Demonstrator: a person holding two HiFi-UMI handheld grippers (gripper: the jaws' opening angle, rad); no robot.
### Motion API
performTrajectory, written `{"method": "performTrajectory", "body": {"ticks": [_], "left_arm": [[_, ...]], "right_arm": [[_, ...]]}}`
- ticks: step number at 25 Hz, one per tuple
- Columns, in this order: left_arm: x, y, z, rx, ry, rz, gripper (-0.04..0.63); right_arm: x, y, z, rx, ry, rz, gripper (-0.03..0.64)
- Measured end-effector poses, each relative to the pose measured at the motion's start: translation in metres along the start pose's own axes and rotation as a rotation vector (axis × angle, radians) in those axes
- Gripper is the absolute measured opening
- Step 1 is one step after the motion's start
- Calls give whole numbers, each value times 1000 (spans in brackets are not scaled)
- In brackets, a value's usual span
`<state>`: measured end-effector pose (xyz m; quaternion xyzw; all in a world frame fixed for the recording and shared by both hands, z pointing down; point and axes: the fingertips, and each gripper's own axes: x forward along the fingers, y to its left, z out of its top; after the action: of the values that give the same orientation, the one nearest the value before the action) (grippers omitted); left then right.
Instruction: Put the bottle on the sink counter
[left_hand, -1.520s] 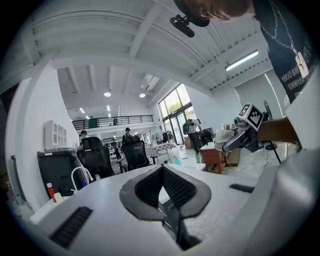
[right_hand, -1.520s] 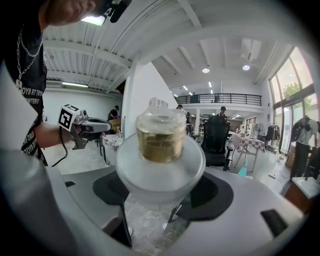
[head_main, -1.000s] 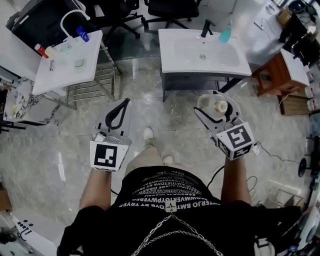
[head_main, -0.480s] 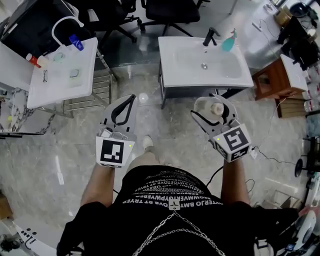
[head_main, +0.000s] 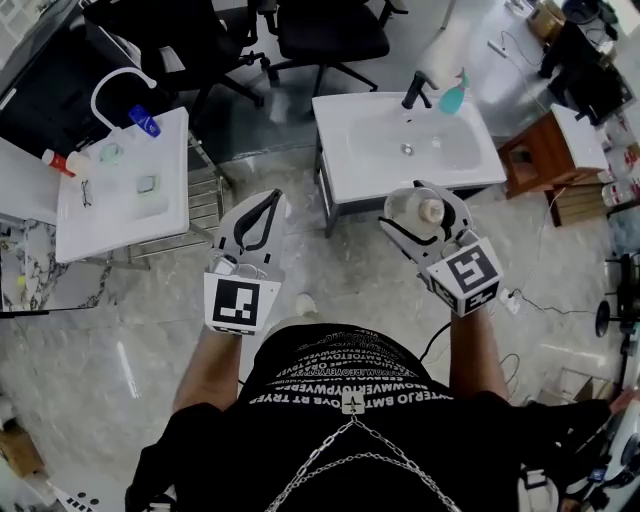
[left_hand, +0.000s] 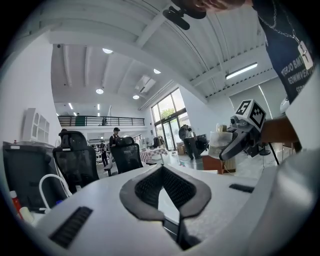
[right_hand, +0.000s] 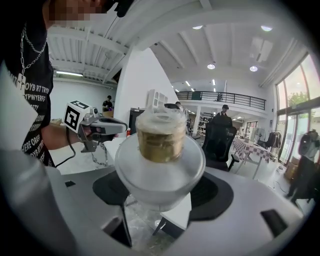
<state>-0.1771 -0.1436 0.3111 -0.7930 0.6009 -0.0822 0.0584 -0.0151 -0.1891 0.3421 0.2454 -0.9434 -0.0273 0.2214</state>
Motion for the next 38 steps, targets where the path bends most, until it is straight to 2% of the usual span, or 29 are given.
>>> {"method": "performTrajectory", "body": {"ticks": [7, 14, 18, 25, 30, 34, 38], "left_arm": [[18, 30, -3, -22, -4, -26, 6], [30, 53, -5, -63, -26, -8, 6], [40, 51, -15, -63, 5, -18, 6], [73, 48, -17, -69, 3, -41, 6], [105, 59, -8, -10, 1, 4, 6], [136, 72, -29, -20, 66, 38, 6], [164, 81, -43, -34, 93, 49, 6]], "right_arm": [[35, -8, 30, -12, -13, -18, 331], [55, -8, 24, -19, 30, 5, 331], [59, -9, 11, 12, 54, 24, 331], [88, -41, -5, 12, 68, 65, 331], [124, -66, -13, 12, 53, 119, 331], [165, -94, -39, 42, 68, 154, 331], [198, -111, -72, 69, 118, 196, 331]]}}
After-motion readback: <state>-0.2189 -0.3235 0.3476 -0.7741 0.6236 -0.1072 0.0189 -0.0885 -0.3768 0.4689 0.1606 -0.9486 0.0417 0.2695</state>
